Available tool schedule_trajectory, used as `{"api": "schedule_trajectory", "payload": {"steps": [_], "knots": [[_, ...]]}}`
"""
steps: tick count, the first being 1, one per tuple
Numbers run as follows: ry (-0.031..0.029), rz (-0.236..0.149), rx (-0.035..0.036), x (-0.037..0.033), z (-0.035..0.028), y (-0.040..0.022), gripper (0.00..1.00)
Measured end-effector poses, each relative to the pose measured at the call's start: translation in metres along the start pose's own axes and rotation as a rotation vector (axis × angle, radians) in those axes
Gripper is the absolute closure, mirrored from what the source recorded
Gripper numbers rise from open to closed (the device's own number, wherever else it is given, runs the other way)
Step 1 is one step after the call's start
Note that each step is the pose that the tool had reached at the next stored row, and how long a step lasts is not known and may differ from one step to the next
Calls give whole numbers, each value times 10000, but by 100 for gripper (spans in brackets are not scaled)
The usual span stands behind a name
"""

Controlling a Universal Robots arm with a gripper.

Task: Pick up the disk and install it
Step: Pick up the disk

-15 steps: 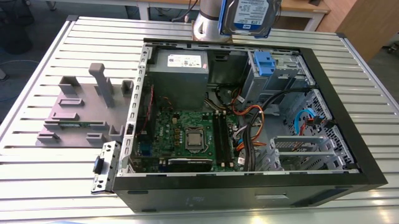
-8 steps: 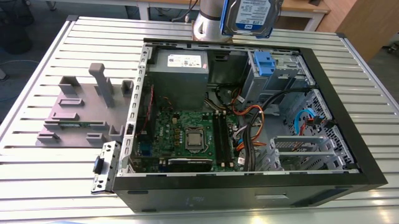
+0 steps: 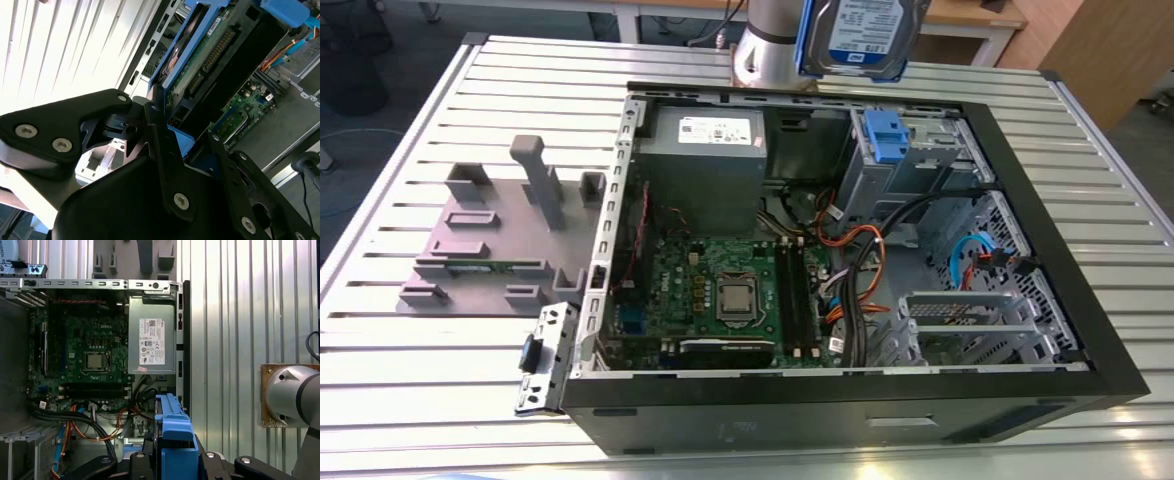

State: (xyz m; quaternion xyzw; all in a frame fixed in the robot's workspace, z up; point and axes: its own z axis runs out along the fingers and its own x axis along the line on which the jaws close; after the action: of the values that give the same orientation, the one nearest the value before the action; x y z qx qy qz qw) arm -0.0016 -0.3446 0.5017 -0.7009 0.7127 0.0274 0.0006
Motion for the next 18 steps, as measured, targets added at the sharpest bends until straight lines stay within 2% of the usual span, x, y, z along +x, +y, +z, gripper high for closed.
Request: {"api": "schedule_trajectory", "payload": {"steps": [18], "knots": [[1,0,0,-1,-3,-63,63]]}}
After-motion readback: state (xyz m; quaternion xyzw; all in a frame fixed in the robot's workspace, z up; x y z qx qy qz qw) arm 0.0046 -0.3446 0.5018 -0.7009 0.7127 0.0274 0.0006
